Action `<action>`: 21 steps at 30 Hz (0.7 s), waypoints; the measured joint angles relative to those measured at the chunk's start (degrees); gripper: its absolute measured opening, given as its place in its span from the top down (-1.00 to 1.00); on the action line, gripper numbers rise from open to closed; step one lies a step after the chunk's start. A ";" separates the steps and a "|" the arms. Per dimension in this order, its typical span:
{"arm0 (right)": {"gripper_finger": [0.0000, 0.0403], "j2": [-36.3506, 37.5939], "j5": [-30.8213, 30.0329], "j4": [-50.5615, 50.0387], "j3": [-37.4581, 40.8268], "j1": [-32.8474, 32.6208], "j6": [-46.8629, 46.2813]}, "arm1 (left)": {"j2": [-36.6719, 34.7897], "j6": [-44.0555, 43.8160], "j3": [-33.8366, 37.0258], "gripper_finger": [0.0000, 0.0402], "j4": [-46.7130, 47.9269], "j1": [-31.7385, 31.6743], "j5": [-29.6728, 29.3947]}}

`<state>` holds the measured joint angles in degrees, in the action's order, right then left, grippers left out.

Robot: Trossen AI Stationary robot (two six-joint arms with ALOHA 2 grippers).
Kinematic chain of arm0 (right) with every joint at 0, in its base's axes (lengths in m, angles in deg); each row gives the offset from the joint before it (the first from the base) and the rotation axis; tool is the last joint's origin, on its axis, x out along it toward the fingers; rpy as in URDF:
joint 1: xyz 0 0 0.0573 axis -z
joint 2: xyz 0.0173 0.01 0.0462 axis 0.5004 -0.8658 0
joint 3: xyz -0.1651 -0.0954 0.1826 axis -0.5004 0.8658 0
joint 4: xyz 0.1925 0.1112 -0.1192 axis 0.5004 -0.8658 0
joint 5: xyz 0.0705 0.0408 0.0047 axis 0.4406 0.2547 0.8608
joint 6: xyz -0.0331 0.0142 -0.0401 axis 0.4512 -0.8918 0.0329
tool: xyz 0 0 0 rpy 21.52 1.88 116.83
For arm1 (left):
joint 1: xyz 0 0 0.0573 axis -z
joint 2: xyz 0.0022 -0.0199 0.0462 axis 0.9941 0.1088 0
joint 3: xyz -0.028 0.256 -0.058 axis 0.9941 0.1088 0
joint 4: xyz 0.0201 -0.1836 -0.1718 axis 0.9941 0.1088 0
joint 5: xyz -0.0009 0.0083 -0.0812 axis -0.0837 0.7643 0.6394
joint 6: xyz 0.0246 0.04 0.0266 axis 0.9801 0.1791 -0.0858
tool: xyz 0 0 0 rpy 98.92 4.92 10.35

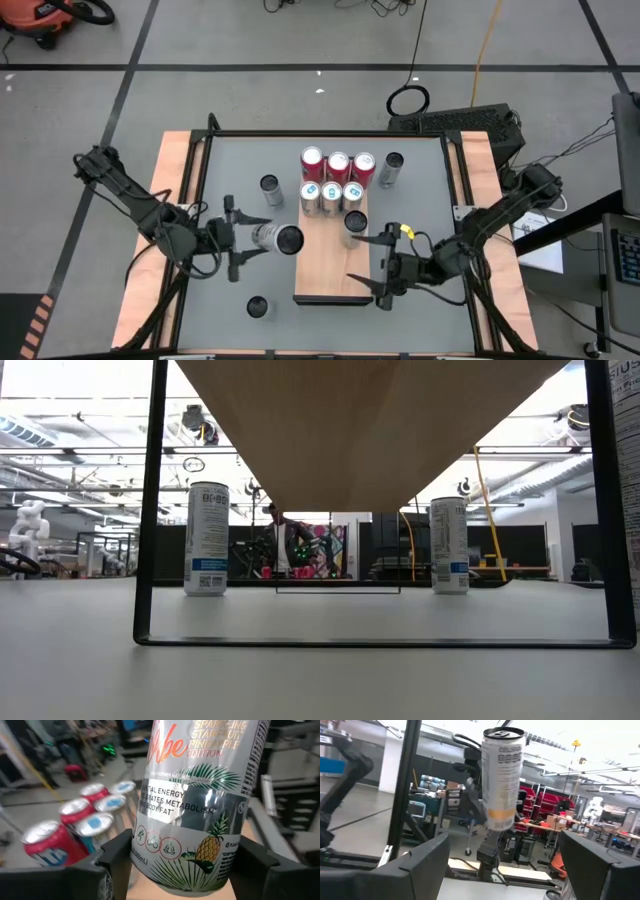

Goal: Place canned beverage on shelf
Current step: Put the middle left white soda can on the shelf aligned with the other blue soda can

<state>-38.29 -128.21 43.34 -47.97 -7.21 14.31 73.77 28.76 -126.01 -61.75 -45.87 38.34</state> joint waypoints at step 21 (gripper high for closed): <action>-0.56 -14.28 4.21 -0.04 -19.13 7.20 -1.61 | 15.95 12.11 -0.02 -0.21 -23.93 -1.08 -17.00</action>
<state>-52.58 -124.00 43.31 -67.10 -0.01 12.70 89.72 40.87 -126.04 -85.67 -46.94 21.34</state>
